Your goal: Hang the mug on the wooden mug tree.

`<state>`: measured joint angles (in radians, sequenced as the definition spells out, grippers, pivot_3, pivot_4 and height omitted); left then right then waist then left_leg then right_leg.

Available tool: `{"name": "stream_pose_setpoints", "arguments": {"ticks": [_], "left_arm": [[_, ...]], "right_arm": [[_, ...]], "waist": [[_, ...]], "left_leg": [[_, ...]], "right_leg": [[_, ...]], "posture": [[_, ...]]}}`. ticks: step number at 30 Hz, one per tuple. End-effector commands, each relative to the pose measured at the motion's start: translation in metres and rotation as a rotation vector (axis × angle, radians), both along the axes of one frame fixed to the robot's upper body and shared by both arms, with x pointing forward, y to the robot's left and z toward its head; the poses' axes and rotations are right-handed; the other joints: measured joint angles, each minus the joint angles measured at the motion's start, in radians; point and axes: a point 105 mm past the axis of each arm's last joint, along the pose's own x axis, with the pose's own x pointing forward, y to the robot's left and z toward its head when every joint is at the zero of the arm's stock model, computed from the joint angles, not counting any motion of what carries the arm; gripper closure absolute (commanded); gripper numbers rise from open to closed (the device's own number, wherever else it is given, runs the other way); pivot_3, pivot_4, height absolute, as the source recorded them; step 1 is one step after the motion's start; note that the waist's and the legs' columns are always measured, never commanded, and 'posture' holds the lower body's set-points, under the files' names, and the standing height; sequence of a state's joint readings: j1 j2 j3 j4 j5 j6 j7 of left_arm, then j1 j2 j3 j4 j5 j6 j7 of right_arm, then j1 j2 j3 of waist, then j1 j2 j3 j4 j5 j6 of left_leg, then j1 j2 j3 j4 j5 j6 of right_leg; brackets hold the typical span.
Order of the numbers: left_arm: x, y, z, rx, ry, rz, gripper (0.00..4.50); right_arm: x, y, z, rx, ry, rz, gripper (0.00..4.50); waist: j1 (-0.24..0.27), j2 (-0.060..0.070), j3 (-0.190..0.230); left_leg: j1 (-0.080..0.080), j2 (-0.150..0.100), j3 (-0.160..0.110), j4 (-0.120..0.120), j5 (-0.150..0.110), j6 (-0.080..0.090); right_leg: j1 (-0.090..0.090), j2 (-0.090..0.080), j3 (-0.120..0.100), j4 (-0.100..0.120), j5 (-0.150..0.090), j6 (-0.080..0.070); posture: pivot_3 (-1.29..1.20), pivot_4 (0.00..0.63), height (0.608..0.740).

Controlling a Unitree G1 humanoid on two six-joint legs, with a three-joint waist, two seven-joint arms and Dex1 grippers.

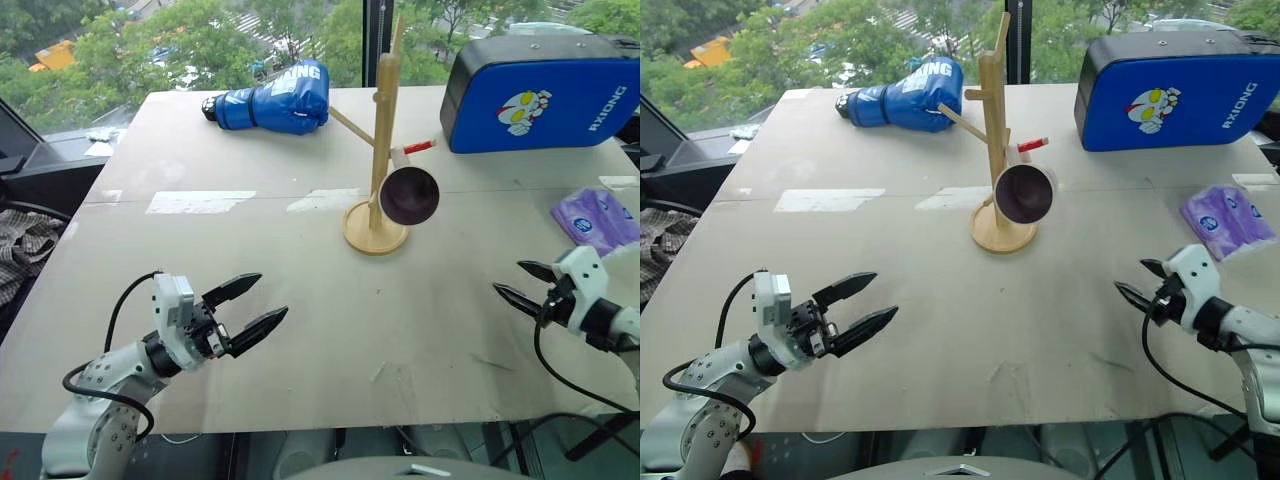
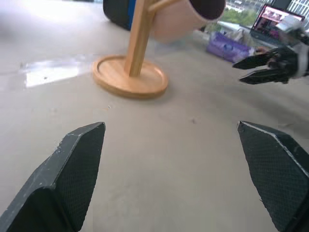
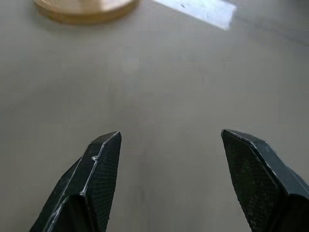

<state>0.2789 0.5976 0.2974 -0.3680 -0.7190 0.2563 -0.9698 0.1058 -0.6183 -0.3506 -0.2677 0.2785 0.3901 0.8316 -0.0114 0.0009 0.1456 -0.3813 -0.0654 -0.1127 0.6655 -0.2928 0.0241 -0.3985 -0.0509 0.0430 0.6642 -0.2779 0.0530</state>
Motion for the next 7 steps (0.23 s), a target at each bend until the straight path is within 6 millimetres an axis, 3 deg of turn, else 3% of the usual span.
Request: {"name": "stream_pose_setpoints", "arguments": {"ticks": [1,3,7], "left_arm": [[0.006,-0.002,-0.014,0.045,-0.011,0.039,0.0],[0.01,-0.001,-0.022,0.063,-0.016,0.062,0.0],[0.015,-0.002,-0.032,0.09,-0.003,0.058,0.0]], "right_arm": [[-0.027,-0.005,-0.003,0.05,-0.067,-0.109,0.65],[-0.036,-0.001,-0.011,0.068,-0.058,-0.121,0.04],[-0.035,0.006,-0.011,0.071,-0.075,-0.131,0.04]], "waist": [[0.003,0.0,-0.003],[0.006,0.0,-0.003],[-0.005,0.001,-0.002]], "left_leg": [[0.004,0.0,-0.001,-0.001,-0.001,0.001],[0.005,0.0,-0.002,-0.002,-0.002,0.004],[0.005,0.0,0.0,-0.001,-0.002,0.003]], "right_leg": [[0.004,0.0,-0.001,-0.001,0.0,0.0],[0.006,0.0,-0.002,-0.001,0.0,0.0],[0.005,0.0,0.0,0.0,0.001,0.0]], "posture": [[0.0,0.15,0.74],[0.0,0.15,0.74],[0.0,0.15,0.74]]}}
